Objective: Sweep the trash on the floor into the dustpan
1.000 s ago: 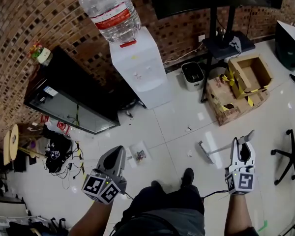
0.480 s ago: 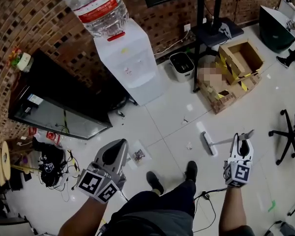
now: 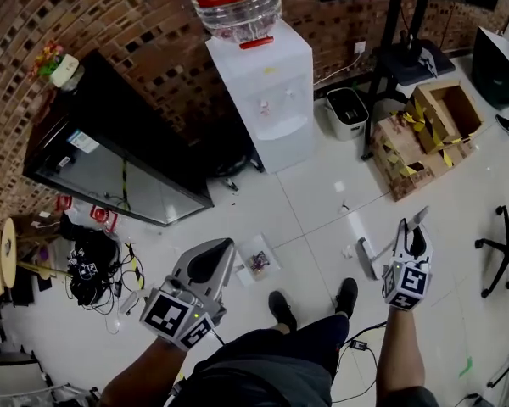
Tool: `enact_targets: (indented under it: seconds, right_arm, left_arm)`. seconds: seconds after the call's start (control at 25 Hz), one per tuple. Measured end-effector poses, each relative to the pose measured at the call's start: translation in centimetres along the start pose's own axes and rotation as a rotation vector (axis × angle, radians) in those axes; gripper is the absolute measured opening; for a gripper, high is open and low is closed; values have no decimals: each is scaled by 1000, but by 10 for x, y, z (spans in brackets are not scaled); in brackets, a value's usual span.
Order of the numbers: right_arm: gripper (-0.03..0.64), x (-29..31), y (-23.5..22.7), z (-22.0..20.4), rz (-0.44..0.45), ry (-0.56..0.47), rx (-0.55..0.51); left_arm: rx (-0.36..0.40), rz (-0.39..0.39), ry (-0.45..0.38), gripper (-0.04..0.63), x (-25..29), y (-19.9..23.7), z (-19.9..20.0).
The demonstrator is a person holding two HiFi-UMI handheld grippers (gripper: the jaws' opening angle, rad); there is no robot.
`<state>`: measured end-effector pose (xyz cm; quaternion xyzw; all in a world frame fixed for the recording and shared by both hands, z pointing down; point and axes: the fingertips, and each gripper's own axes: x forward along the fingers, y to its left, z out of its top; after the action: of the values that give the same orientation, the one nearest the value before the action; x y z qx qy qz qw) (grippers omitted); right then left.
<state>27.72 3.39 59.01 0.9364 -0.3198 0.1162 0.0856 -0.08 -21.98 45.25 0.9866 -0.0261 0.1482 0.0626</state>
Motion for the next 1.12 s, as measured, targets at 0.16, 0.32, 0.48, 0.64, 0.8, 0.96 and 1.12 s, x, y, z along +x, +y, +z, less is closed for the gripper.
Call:
enact_targets:
  seconds: [0.16, 0.32, 0.48, 0.64, 0.8, 0.96, 1.12]
  right_arm:
    - [127, 20, 63, 3, 47, 19, 37]
    - [127, 32, 118, 13, 105, 28, 16]
    - [129, 36, 177, 22, 195, 33, 26]
    - [132, 36, 227, 31, 264, 43, 49]
    - [135, 32, 267, 37, 308, 51, 87]
    - [140, 29, 300, 42, 347, 74, 143]
    - [139, 22, 334, 50, 393, 67, 120]
  left_arm:
    - [-6, 51, -18, 2, -37, 36, 3]
    - [-47, 95, -39, 2, -71, 64, 2]
    - [-65, 139, -64, 2, -98, 82, 3]
    - [-68, 166, -78, 2, -114, 97, 8]
    - [-73, 206, -102, 2, -134, 109, 7]
    - [-80, 226, -118, 2, -147, 117, 6]
    - [-89, 250, -129, 2, -162, 127, 4]
